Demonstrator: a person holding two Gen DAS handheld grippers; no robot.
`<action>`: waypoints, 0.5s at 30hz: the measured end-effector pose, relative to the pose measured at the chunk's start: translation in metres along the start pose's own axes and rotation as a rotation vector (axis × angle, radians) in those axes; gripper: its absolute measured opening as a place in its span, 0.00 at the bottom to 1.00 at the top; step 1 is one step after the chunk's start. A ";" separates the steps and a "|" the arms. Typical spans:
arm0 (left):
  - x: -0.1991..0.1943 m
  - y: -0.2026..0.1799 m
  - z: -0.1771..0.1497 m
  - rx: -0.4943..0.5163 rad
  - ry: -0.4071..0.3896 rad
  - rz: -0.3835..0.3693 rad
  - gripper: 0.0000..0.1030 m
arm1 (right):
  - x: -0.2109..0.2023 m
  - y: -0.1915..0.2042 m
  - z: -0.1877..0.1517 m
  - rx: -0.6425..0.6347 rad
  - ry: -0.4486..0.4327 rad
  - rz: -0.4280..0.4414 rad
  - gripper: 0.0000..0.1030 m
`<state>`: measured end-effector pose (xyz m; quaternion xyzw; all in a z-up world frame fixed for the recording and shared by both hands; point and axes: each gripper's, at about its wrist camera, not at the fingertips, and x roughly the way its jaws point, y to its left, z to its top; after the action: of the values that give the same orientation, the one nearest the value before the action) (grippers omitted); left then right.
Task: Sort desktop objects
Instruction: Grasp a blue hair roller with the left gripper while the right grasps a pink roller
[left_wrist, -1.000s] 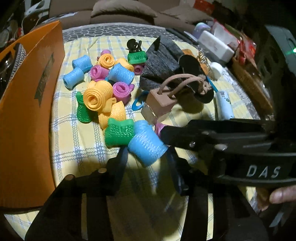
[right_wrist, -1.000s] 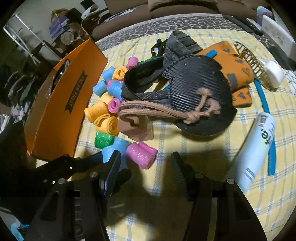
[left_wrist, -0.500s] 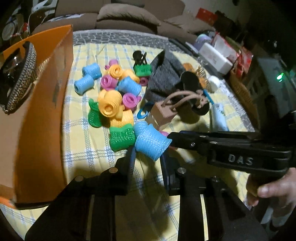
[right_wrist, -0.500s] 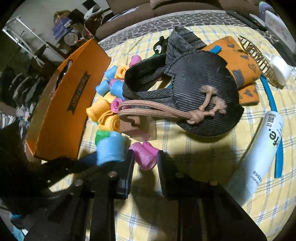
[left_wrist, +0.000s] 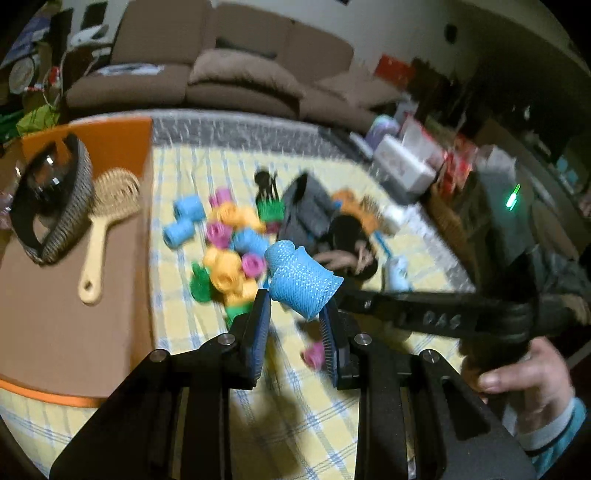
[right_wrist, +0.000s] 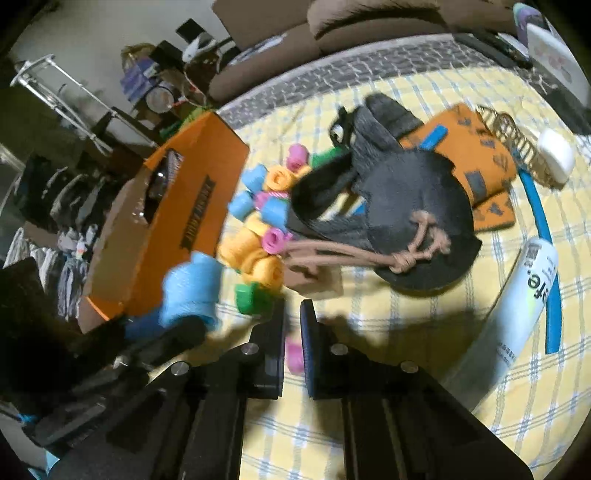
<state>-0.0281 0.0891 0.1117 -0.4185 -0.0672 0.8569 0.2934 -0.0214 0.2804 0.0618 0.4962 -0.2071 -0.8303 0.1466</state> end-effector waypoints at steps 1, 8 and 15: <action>-0.007 0.003 0.003 -0.006 -0.017 -0.003 0.24 | -0.001 0.001 0.001 -0.002 -0.002 0.000 0.08; -0.043 0.024 0.016 -0.023 -0.109 0.020 0.24 | 0.011 0.005 -0.002 -0.051 0.043 -0.141 0.52; -0.057 0.051 0.022 -0.075 -0.137 0.036 0.24 | 0.030 0.021 -0.014 -0.158 0.068 -0.225 0.61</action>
<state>-0.0406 0.0185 0.1458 -0.3705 -0.1115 0.8857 0.2566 -0.0224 0.2462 0.0432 0.5311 -0.0791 -0.8379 0.0979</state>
